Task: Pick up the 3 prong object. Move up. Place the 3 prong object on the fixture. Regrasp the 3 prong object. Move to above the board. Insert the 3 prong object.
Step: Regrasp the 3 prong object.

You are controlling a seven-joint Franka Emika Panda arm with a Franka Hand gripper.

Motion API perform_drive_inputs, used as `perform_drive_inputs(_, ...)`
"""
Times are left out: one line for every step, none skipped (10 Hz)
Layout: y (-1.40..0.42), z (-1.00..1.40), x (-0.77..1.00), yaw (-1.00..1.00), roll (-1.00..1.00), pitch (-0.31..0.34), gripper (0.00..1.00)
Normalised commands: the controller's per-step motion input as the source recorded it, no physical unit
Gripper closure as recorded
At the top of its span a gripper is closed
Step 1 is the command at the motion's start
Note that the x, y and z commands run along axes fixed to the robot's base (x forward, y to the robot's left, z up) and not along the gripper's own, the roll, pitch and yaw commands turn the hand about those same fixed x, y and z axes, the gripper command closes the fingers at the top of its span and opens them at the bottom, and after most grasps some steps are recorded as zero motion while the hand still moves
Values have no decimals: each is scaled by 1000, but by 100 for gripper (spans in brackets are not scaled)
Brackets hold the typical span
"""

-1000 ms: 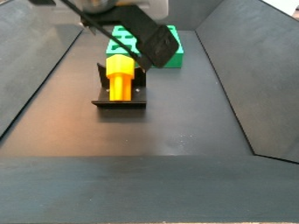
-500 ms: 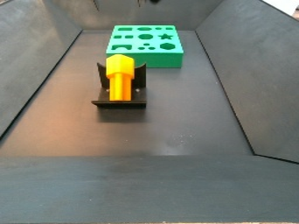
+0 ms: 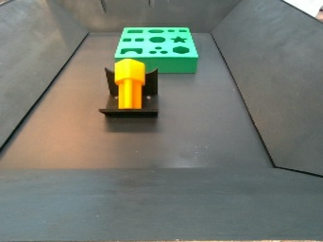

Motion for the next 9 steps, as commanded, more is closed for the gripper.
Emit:
perform_drive_inputs(-24,1,-26,7,1000,3,0)
perform_drive_inputs(-22,5,-23,8,1000,-4,0)
perform_drive_inputs(-19,5,-23,9,1000,-6,0)
perform_drive_inputs(-20,4,-26,10,1000,-6,0)
perform_drive_inputs(-16,9,-19,12,1000,-4,0)
perform_drive_inputs(-21,11,-10,13,1000,-1,0)
perform_drive_inputs(-22,8,2,14,1000,4,0)
perform_drive_inputs(-21,-6,17,16,1000,10,0)
perform_drive_inputs(-22,-15,31,18,1000,17,0)
